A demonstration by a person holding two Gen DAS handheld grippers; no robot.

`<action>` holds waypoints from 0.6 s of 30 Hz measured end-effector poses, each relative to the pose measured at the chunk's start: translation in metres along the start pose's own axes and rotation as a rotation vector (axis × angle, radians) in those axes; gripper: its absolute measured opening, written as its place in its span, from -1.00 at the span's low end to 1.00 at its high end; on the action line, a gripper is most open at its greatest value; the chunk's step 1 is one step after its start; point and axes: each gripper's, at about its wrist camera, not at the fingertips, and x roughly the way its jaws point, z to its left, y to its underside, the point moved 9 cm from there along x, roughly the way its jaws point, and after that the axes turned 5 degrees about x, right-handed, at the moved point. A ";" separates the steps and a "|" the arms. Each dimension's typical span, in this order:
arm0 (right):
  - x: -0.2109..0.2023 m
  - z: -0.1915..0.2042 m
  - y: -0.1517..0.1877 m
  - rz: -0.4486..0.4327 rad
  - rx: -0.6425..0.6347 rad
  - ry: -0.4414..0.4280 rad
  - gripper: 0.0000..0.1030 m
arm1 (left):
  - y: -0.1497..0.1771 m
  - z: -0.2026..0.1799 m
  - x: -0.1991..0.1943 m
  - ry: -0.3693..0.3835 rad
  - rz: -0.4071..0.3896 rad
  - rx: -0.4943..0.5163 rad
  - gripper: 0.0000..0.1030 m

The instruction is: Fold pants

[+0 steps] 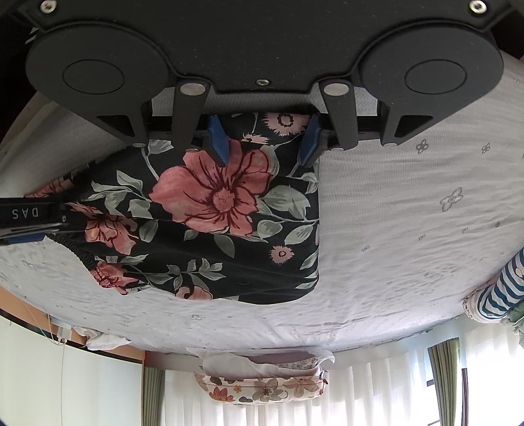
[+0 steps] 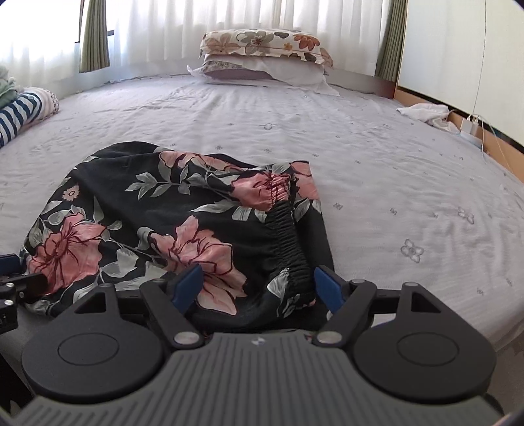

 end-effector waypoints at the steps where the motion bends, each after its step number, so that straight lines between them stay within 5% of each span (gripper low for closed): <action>1: -0.002 0.000 -0.004 -0.015 -0.006 0.001 0.65 | 0.000 0.000 -0.002 0.003 0.003 -0.002 -0.10; 10: 0.008 -0.004 -0.073 -0.093 0.006 -0.096 0.70 | -0.031 0.007 -0.021 0.076 -0.061 -0.061 -0.09; 12: 0.020 -0.001 -0.085 -0.080 0.004 -0.118 0.40 | -0.051 0.013 -0.021 0.082 -0.099 -0.068 -0.10; 14: 0.038 0.002 -0.091 -0.047 0.008 -0.129 0.07 | -0.074 0.020 -0.013 0.086 -0.123 -0.089 -0.37; 15: 0.048 0.006 -0.091 -0.024 0.014 -0.139 -0.04 | -0.085 0.022 -0.007 0.099 -0.124 -0.095 -0.77; 18: 0.076 0.014 -0.084 0.049 0.016 -0.157 -0.07 | -0.117 0.024 0.013 0.140 -0.141 -0.112 -0.78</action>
